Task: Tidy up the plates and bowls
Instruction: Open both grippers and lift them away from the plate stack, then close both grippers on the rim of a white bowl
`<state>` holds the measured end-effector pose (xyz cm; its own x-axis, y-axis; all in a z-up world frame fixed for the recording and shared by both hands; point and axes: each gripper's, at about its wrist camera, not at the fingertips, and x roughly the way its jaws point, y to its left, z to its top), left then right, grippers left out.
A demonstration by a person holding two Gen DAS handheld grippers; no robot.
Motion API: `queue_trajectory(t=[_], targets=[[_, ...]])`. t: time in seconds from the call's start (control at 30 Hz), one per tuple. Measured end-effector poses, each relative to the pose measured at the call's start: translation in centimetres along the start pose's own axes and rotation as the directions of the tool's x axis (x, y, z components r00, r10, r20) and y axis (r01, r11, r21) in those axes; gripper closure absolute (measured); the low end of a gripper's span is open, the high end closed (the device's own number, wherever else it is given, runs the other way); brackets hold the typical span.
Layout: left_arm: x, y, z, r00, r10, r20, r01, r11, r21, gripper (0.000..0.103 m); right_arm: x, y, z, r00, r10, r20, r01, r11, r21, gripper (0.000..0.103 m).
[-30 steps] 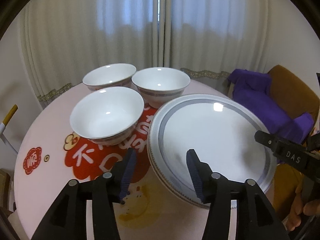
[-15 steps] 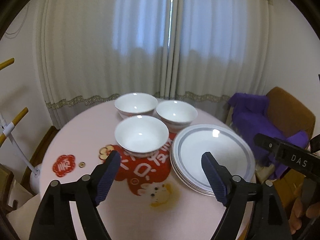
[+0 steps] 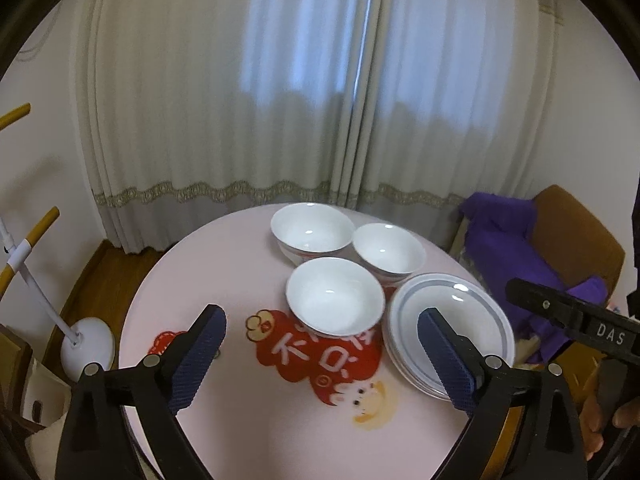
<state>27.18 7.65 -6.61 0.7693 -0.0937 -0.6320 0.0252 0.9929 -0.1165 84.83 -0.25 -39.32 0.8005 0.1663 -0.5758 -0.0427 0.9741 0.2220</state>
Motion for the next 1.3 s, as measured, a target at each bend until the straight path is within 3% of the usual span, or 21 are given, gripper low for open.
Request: queue_trajectory(t=[0.27,0.5,0.63,0.73,0.87,1.0,1.17,1.3], targets=[[6.0,1.5,4.3,0.990,0.015,-0.137,-0.011,1.000,0.025,0.009,5.8,2.0,2.6,0.989,0.038,-0.145,-0.042,0.999,-0.026,0.029],[13.8,2.7,5.7,0.956,-0.020,-0.293,0.027,0.999,0.019,0.020,12.2,2.3,3.0,0.957,0.025,-0.288,-0.035,0.999,-0.030,0.037],[16.3,3.5,6.3,0.935,-0.033,-0.353,0.037,0.999,0.005,0.030,15.0,2.2,2.7,0.940,0.006,-0.340,-0.023,0.999,-0.045,0.043],[18.1,3.8,6.7,0.920,-0.036,-0.389,0.040,0.999,0.002,0.040,16.6,2.4,2.4,0.928,-0.001,-0.373,-0.023,0.998,-0.060,0.056],[19.8,3.7,7.3,0.904,-0.050,-0.425,0.060,0.998,0.010,0.046,18.0,2.6,2.1,0.917,-0.033,-0.399,-0.003,0.996,-0.087,0.061],[21.7,3.5,7.9,0.886,-0.050,-0.460,0.070,0.997,0.026,0.068,19.3,2.7,2.0,0.904,-0.016,-0.426,-0.019,0.997,-0.078,0.077],[22.4,3.5,8.5,0.879,-0.061,-0.473,0.088,0.995,0.035,0.089,19.9,2.5,2.1,0.900,-0.007,-0.435,-0.022,0.998,-0.063,0.093],[22.6,3.1,8.4,0.881,-0.047,-0.470,0.082,0.995,0.054,0.090,19.8,2.5,1.9,0.900,0.006,-0.436,-0.031,0.998,-0.050,0.094]])
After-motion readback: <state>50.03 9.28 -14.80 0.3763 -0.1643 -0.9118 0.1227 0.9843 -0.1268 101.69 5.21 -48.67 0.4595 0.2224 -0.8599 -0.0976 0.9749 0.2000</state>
